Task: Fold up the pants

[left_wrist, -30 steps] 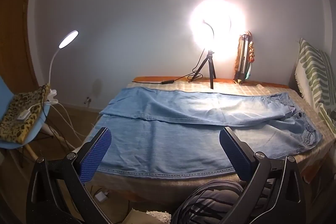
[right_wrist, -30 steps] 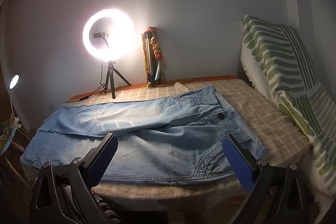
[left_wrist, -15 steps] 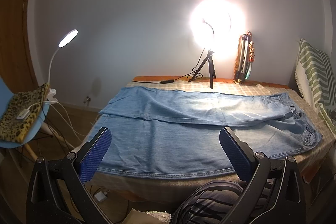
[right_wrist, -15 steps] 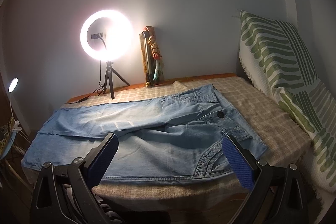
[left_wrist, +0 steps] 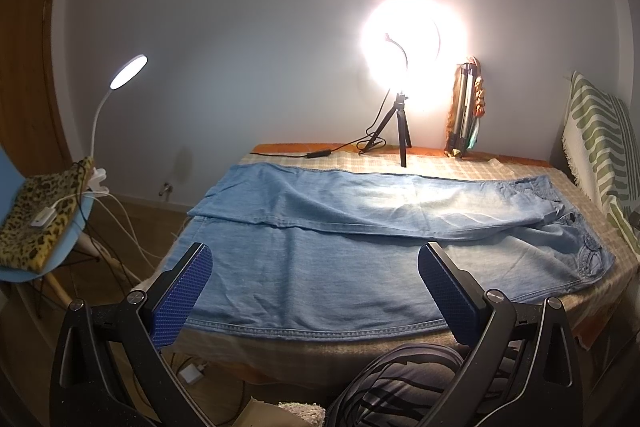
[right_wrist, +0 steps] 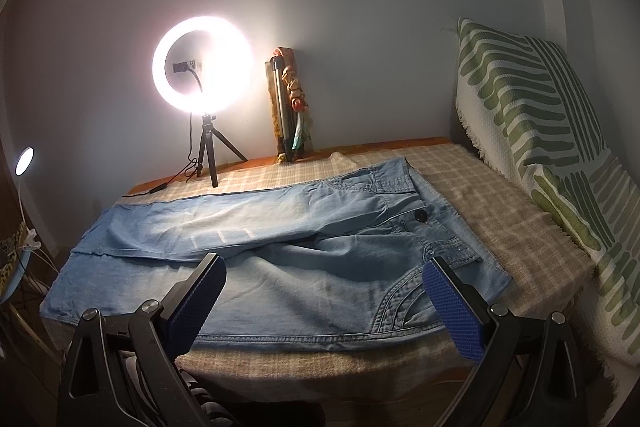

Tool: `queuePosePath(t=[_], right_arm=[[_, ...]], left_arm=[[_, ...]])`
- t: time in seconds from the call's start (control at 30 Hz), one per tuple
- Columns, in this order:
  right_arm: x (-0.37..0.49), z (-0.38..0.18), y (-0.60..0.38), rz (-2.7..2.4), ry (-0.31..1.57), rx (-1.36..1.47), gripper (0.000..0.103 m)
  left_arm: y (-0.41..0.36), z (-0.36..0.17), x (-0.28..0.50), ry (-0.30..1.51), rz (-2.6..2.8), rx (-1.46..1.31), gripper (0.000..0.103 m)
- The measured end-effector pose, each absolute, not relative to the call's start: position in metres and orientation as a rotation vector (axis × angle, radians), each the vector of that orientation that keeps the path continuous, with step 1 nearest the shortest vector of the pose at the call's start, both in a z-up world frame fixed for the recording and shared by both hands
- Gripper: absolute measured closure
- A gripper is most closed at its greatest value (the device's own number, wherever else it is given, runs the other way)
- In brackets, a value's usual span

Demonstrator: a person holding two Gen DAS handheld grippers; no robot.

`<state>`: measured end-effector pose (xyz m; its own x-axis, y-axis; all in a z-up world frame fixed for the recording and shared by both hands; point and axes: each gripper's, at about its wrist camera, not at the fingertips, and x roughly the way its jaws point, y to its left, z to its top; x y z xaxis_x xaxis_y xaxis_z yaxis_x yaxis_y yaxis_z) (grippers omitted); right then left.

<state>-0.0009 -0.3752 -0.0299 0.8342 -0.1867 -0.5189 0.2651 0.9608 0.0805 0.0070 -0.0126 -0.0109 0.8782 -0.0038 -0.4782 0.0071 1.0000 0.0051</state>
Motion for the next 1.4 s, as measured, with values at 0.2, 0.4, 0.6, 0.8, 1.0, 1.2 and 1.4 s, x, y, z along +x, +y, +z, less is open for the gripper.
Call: queuePosePath(t=[0.2,0.4,0.6,0.8,1.0,1.2,1.4], right_arm=[[-0.001,-0.031,-0.376,-0.238,0.535,0.155,0.003],[0.0,-0.032,-0.375,-0.242,0.538,0.149,0.003],[0.001,-0.032,-0.374,-0.243,0.539,0.145,0.003],[0.002,-0.031,-0.372,-0.242,0.54,0.144,0.003],[0.004,-0.03,-0.371,-0.239,0.544,0.133,0.003],[0.017,-0.027,-0.368,-0.255,0.558,0.124,0.003],[0.031,-0.023,-0.365,-0.284,0.567,0.099,0.003]], left_arm=[[-0.013,-0.012,0.007,0.499,-0.007,0.006,0.001],[-0.011,-0.013,0.008,0.497,-0.003,0.003,0.001],[-0.01,-0.013,0.008,0.498,-0.003,0.002,0.001],[-0.007,-0.012,0.007,0.494,0.001,-0.002,0.001],[-0.003,-0.012,0.012,0.506,0.002,-0.003,0.001],[0.004,-0.02,0.029,0.544,0.0,-0.004,0.001],[0.006,-0.027,0.045,0.57,0.005,0.0,0.001]])
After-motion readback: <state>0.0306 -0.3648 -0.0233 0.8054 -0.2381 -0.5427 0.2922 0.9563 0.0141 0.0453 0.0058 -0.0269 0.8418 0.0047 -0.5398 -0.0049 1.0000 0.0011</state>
